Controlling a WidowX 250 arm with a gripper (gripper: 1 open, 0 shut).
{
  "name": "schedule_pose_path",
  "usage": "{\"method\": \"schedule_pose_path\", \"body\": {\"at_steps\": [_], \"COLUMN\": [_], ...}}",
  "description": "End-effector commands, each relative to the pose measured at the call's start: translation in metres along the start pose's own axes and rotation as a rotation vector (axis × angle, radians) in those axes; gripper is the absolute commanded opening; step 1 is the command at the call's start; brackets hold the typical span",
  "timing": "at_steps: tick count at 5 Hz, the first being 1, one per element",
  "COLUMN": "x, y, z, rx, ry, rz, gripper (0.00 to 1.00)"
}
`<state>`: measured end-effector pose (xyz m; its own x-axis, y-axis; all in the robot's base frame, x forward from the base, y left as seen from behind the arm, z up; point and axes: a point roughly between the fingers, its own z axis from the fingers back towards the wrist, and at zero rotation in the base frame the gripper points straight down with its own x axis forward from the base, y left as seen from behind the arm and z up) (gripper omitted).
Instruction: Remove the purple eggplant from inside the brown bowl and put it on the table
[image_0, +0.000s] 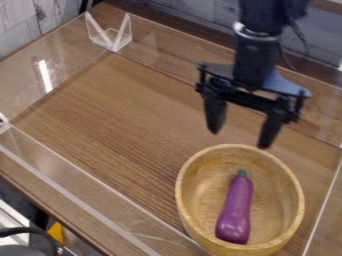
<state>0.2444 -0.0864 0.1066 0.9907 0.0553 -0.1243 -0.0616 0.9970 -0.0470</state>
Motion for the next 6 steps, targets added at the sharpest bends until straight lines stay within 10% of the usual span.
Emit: {"method": "schedule_pose_path", "body": {"at_steps": [1, 3, 6], "x": [0.000, -0.015, -0.003], "y": [-0.019, -0.019, -0.017], "z": [-0.004, -0.025, -0.039], "rx": [-0.014, -0.030, -0.047], "ry": [-0.036, -0.080, -0.109], "rz": [-0.036, -0.081, -0.163], "gripper": [1.00, 1.00, 1.00]}}
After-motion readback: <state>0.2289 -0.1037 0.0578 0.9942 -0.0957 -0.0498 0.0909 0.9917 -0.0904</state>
